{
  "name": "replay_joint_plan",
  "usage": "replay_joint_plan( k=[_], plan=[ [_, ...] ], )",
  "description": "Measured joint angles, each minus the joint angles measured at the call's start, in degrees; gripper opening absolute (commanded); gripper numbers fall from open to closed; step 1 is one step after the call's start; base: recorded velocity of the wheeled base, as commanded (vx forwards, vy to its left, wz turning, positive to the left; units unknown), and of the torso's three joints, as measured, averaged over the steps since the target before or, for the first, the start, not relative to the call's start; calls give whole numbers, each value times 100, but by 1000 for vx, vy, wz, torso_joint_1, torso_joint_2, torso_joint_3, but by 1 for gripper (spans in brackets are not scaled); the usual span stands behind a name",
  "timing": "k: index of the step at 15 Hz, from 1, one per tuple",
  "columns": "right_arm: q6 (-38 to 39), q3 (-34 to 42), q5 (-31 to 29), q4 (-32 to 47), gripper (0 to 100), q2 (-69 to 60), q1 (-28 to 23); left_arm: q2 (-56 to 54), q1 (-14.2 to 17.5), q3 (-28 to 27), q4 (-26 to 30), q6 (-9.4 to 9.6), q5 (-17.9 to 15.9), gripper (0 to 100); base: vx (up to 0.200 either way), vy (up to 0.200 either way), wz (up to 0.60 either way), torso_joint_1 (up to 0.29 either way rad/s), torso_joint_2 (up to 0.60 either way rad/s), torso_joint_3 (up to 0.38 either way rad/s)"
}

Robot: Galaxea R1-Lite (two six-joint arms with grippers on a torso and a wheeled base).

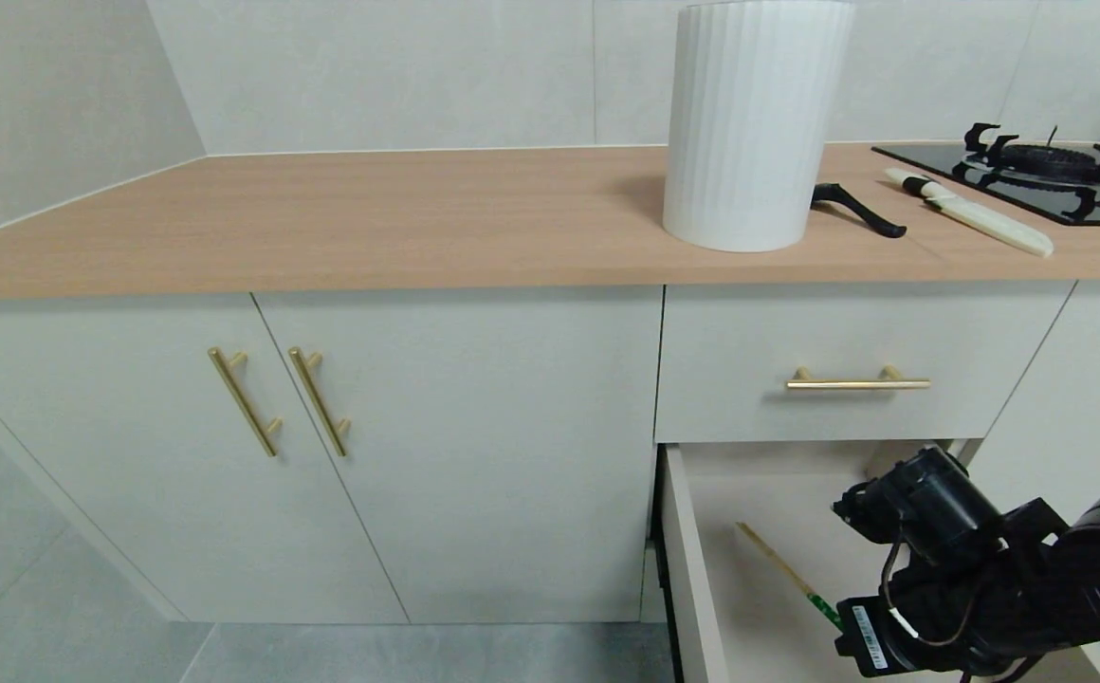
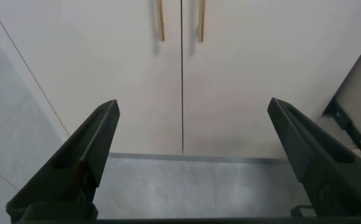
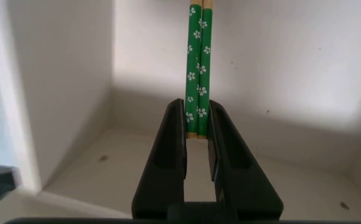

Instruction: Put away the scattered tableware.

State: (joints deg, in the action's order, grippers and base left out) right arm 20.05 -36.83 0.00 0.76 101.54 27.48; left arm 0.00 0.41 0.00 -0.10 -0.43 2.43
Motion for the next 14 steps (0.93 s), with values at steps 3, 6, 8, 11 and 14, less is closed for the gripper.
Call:
replay_joint_plan(
  k=[3, 6, 8, 11, 14],
  plan=[
    [9, 9, -46, -168, 0, -2, 2, 0, 0, 0, -1, 0, 2, 100, 0, 0, 0, -15, 37, 29],
    [121, 48, -73, -507, 0, -7, 24, 0, 0, 0, -1, 0, 2, 100, 0, 0, 0, 0, 0, 0],
    [140, 224, -115, -1113, 0, 34, 60, 0, 0, 0, -1, 0, 0, 100, 0, 0, 0, 0, 0, 0],
    [129, 546, -333, -2098, 0, 483, 102, 0, 0, 0, -4, 0, 2, 100, 0, 0, 0, 0, 0, 0],
    [132, 664, -396, -2349, 0, 1158, 236, 0, 0, 0, -1, 0, 2, 100, 0, 0, 0, 0, 0, 0]
  ],
)
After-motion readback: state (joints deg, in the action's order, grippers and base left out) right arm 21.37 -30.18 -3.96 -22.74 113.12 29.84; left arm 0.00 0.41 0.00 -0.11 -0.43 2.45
